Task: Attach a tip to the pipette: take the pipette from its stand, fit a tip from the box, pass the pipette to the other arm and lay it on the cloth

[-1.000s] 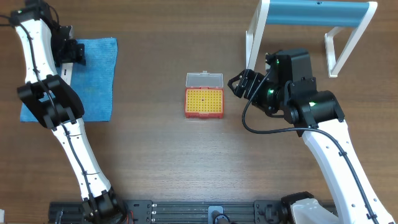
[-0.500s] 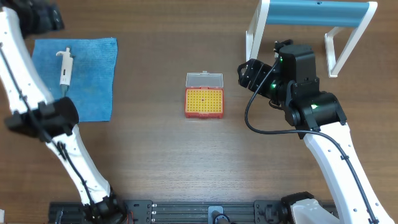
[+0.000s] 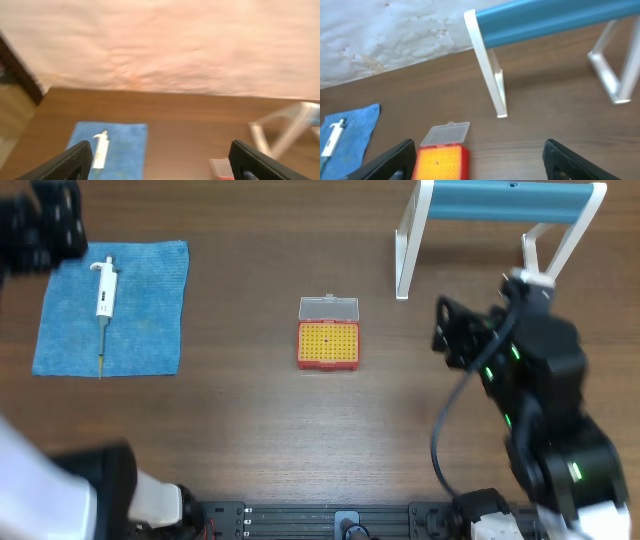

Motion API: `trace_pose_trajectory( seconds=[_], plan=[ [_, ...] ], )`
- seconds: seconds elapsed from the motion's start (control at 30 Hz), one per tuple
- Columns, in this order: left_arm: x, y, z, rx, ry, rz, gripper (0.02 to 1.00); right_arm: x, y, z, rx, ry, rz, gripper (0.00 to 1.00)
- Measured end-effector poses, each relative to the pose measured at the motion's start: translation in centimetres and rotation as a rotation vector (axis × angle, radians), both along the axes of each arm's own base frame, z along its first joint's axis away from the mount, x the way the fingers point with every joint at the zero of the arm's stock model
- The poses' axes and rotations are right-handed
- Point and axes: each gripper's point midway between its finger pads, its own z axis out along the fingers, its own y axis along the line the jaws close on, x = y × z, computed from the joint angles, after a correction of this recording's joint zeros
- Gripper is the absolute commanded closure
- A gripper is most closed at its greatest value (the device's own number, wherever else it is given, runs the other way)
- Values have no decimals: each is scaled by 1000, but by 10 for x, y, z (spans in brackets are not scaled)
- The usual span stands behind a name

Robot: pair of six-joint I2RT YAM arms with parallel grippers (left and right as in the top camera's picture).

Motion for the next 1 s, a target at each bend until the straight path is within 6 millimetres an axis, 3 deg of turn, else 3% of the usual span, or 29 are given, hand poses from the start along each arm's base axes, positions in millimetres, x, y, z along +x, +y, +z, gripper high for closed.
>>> trace_pose_trajectory(
  seconds=[0.07, 0.17, 0.27, 0.4, 0.5, 0.6, 0.73, 0.83, 0.87, 0.9, 1.0],
  plan=[
    [-40, -23, 11, -17, -41, -60, 137, -26, -8, 5, -22, -16, 1, 178],
    [-89, -38, 3, -37, -35, -92, 137, -62, -17, 10, -41, -51, 5, 176],
    [-128, -40, -38, -59, 60, -74, 137, -98, -30, 14, -59, -111, -12, 176],
    [-146, -34, -121, -98, 257, -8, 134, -144, -51, 3, -90, -156, -64, 174],
    [-135, -32, -172, -134, 333, 17, 137, -168, -66, -8, -106, -199, -115, 176],
    [-104, -30, -211, -162, 333, 33, 134, -178, -77, -12, -113, -241, -163, 176],
    [-66, -26, -257, -176, 339, 42, 137, -183, -83, -14, -118, -256, -192, 176],
    [-50, -24, -301, -188, 420, 52, 137, -183, -85, -17, -126, -245, -201, 176],
    [-47, -24, -317, -194, 460, 57, 64, -185, -86, -22, -133, -227, -202, 174],
    [-45, -24, -336, -201, 513, 63, 62, -185, -86, -24, -136, -220, -202, 176],
    [-25, -24, -352, -212, 518, 56, 62, -189, -87, -36, -155, -166, -200, 176]
  ],
)
